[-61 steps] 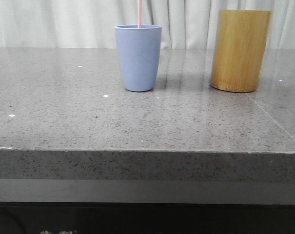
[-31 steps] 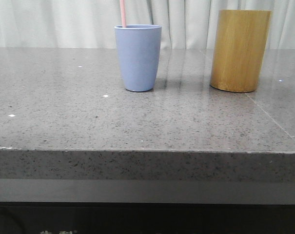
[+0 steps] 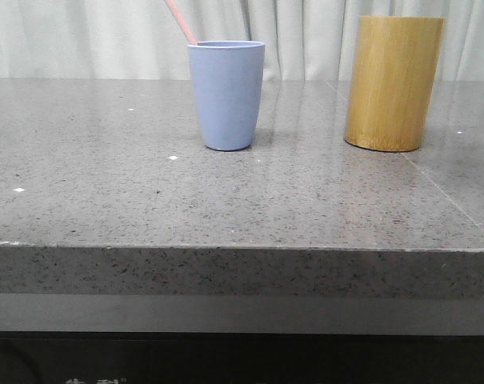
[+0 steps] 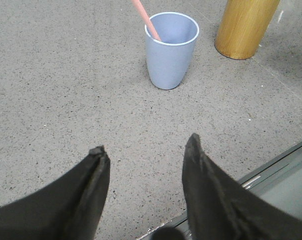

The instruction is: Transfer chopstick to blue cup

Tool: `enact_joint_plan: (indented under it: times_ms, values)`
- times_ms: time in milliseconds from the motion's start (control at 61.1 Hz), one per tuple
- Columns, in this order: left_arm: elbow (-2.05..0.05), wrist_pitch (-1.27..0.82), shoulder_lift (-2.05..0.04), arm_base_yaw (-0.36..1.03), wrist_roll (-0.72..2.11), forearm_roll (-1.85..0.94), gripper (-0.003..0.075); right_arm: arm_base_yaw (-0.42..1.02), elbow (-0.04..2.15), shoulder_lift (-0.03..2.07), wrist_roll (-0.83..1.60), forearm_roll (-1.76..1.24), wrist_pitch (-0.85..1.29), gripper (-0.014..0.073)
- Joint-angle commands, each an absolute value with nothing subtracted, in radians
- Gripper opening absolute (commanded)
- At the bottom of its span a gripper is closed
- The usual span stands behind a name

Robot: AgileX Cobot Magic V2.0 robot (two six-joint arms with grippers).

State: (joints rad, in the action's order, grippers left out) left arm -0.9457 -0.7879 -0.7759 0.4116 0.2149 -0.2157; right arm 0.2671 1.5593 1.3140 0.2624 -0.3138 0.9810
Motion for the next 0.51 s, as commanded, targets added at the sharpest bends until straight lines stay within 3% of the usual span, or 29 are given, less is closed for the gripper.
enact_joint_plan:
  times_ms: [0, 491]
  values:
    - [-0.973, -0.718, -0.774, 0.409, 0.212, -0.229, 0.0347, 0.233, 1.47, 1.178, 0.263, -0.321, 0.88, 0.0435]
    - [-0.967, -0.72, -0.774, 0.409, 0.212, -0.229, 0.0347, 0.223, 1.005, 0.712, 0.263, -0.3, 0.855, 0.0435]
